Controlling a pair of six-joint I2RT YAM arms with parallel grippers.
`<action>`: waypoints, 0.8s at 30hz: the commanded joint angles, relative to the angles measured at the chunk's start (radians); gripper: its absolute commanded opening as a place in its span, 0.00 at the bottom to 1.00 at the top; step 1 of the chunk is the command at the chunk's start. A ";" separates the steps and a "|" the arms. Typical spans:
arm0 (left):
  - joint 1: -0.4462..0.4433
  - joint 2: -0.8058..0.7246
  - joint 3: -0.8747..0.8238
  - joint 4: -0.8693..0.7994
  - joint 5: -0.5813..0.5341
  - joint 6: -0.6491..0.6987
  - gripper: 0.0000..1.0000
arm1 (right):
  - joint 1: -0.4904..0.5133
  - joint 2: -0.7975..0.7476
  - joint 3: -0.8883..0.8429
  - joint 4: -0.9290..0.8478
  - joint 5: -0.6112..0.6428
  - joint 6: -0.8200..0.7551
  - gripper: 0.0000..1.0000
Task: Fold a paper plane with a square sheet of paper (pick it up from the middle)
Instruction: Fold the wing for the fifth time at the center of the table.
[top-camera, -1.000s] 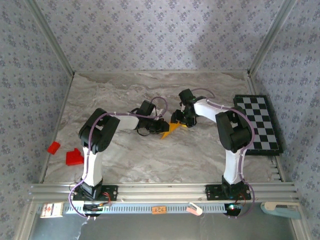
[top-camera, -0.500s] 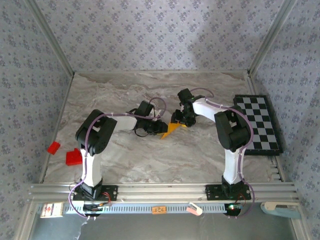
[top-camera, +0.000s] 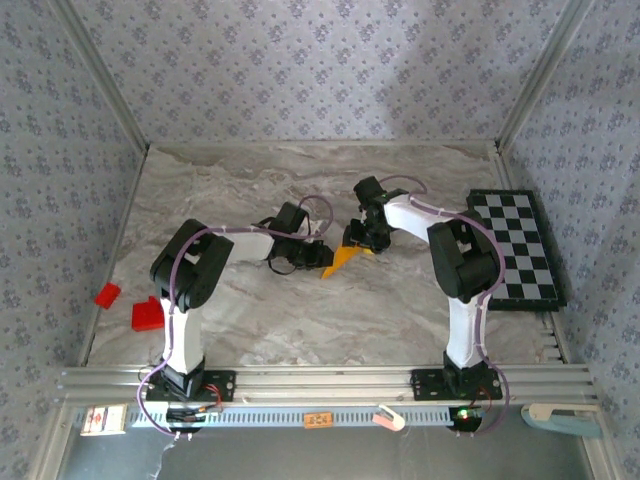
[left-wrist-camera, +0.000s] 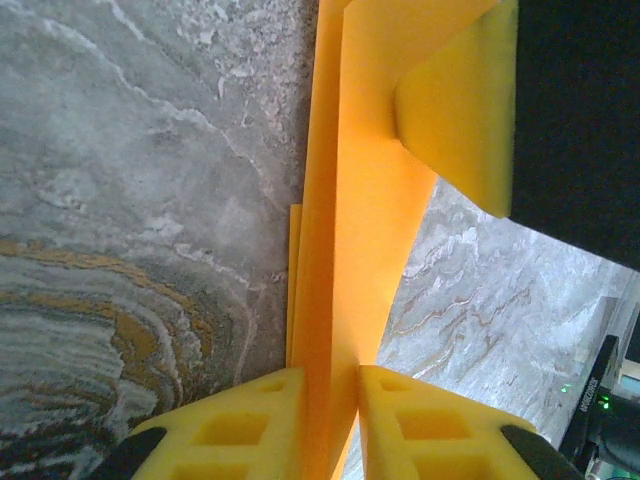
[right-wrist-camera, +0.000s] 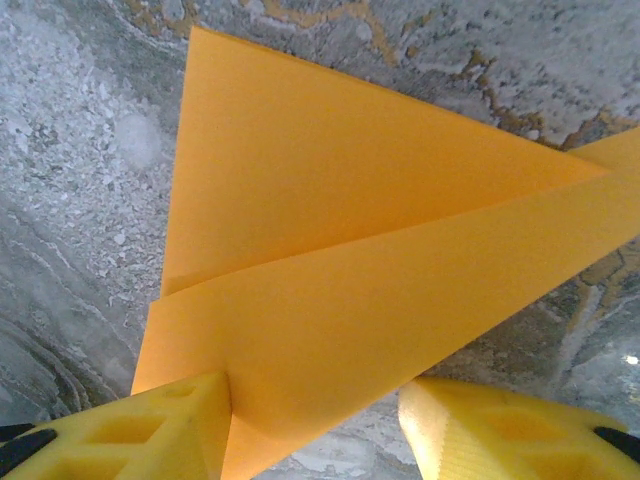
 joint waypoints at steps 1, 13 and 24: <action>0.005 -0.041 0.004 -0.070 -0.036 0.018 0.21 | -0.002 0.101 -0.037 -0.025 0.096 0.010 0.54; 0.003 -0.229 -0.021 -0.055 -0.127 -0.053 0.34 | 0.001 0.110 -0.028 -0.040 0.104 0.006 0.54; -0.039 -0.117 0.010 0.032 0.004 -0.123 0.20 | 0.001 0.117 -0.025 -0.041 0.099 0.009 0.54</action>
